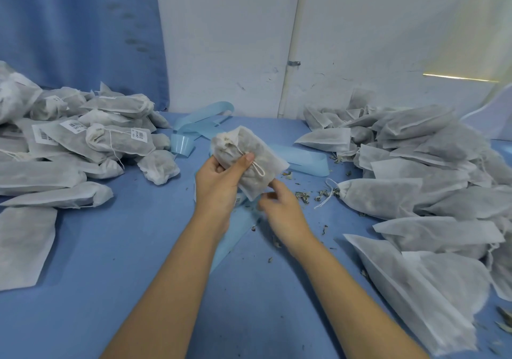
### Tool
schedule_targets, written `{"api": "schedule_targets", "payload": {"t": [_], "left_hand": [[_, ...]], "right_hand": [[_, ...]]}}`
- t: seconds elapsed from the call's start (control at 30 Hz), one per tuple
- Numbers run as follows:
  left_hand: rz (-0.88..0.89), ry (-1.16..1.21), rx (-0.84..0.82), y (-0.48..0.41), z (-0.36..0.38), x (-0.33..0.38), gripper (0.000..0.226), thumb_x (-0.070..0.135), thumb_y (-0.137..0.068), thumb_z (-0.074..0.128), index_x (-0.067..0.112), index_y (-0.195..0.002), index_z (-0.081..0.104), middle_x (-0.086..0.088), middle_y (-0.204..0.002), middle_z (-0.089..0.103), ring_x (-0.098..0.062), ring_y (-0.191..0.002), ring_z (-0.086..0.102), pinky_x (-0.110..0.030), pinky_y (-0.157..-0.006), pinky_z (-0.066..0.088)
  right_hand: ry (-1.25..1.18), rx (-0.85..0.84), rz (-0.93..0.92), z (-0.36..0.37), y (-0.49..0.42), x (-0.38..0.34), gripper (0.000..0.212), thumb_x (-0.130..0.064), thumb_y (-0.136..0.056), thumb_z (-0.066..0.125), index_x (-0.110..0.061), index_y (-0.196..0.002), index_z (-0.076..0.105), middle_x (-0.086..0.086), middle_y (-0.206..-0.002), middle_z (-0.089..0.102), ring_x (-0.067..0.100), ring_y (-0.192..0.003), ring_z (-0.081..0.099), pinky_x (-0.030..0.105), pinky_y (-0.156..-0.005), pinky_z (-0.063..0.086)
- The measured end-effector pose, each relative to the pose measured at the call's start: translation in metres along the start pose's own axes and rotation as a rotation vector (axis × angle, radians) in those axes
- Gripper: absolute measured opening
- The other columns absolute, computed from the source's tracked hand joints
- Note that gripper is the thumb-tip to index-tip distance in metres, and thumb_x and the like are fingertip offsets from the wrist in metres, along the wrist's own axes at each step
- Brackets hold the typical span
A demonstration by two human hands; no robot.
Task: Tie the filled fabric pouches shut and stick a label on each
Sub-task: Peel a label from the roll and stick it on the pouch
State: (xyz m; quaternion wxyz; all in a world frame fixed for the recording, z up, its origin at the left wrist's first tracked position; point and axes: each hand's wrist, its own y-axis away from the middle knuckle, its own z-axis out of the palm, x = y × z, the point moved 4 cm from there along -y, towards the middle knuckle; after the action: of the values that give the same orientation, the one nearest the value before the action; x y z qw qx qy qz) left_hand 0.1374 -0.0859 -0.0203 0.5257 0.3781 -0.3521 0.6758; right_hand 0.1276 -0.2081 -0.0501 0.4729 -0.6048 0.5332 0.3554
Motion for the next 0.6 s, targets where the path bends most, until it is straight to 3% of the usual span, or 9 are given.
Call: {"api": "schedule_targets", "payload": {"t": [0.07, 0.13, 0.2, 0.3, 0.4, 0.47, 0.53, 0.6], "left_hand": [[-0.002, 0.019, -0.019, -0.001, -0.001, 0.0, 0.024, 0.009, -0.081, 0.072, 0.002, -0.104, 0.065, -0.012, -0.098, 0.073, -0.023, -0.093, 0.07, -0.034, -0.081, 0.056], [-0.012, 0.035, -0.035, -0.001, -0.003, 0.0, 0.018, 0.009, -0.084, 0.068, 0.004, -0.101, 0.065, -0.008, -0.093, 0.074, -0.019, -0.088, 0.071, -0.029, -0.072, 0.057], [-0.026, 0.08, -0.044, -0.002, -0.005, 0.001, 0.014, 0.007, -0.086, 0.065, 0.006, -0.1, 0.065, -0.007, -0.092, 0.074, -0.017, -0.085, 0.071, -0.026, -0.067, 0.056], [-0.05, 0.153, -0.048, -0.001, -0.006, 0.004, 0.013, 0.0, -0.085, 0.061, 0.006, -0.095, 0.066, -0.006, -0.088, 0.073, -0.017, -0.081, 0.071, -0.029, -0.068, 0.058], [-0.141, 0.165, -0.02, -0.001, -0.01, 0.0, 0.013, -0.002, -0.076, 0.057, 0.008, -0.076, 0.065, -0.006, -0.078, 0.069, -0.022, -0.073, 0.066, -0.031, -0.069, 0.054], [-0.201, 0.045, 0.01, 0.001, -0.014, -0.004, 0.011, 0.004, -0.063, 0.056, 0.007, -0.073, 0.061, -0.01, -0.076, 0.062, -0.025, -0.072, 0.058, -0.034, -0.071, 0.047], [-0.159, -0.137, 0.037, 0.004, -0.016, -0.005, 0.008, 0.005, -0.055, 0.053, 0.012, -0.059, 0.052, -0.005, -0.065, 0.051, -0.022, -0.066, 0.047, -0.03, -0.064, 0.037], [-0.058, -0.382, 0.016, 0.006, -0.016, -0.005, 0.028, 0.005, -0.055, 0.051, 0.022, -0.04, 0.035, 0.01, -0.047, 0.036, -0.015, -0.052, 0.034, -0.026, -0.051, 0.025]], "right_hand": [[0.447, -0.008, -0.208, 0.008, -0.001, 0.0, 0.033, -0.004, -0.084, 0.054, -0.013, -0.115, 0.057, 0.003, -0.122, 0.052, 0.025, -0.113, 0.042, 0.027, -0.094, 0.034], [0.625, -0.011, -0.312, 0.013, 0.0, 0.004, 0.036, -0.014, -0.087, 0.057, -0.013, -0.124, 0.058, 0.0, -0.133, 0.045, 0.02, -0.116, 0.029, 0.031, -0.099, 0.029], [0.648, 0.023, -0.327, 0.013, 0.001, 0.005, 0.029, -0.022, -0.091, 0.058, -0.015, -0.118, 0.063, -0.002, -0.135, 0.044, 0.018, -0.116, 0.026, 0.032, -0.098, 0.027], [0.641, 0.079, -0.318, 0.01, 0.002, 0.004, 0.02, -0.019, -0.092, 0.057, -0.013, -0.108, 0.067, 0.005, -0.126, 0.05, 0.026, -0.118, 0.03, 0.037, -0.097, 0.03], [0.539, 0.116, -0.331, 0.009, 0.004, -0.003, 0.031, -0.011, -0.09, 0.055, -0.014, -0.12, 0.06, 0.006, -0.138, 0.045, 0.019, -0.12, 0.025, 0.04, -0.102, 0.027], [0.604, 0.118, -0.331, 0.008, 0.003, -0.003, 0.029, -0.009, -0.089, 0.052, -0.016, -0.115, 0.06, 0.005, -0.15, 0.033, 0.017, -0.126, 0.02, 0.038, -0.103, 0.022], [0.705, 0.131, -0.314, 0.008, 0.001, -0.001, 0.02, -0.013, -0.093, 0.05, -0.015, -0.109, 0.061, 0.004, -0.154, 0.026, 0.023, -0.132, 0.019, 0.038, -0.103, 0.019], [0.749, 0.178, -0.293, 0.006, 0.001, 0.0, 0.016, -0.015, -0.096, 0.047, -0.015, -0.104, 0.061, 0.003, -0.154, 0.025, 0.027, -0.133, 0.02, 0.037, -0.102, 0.016]]}}
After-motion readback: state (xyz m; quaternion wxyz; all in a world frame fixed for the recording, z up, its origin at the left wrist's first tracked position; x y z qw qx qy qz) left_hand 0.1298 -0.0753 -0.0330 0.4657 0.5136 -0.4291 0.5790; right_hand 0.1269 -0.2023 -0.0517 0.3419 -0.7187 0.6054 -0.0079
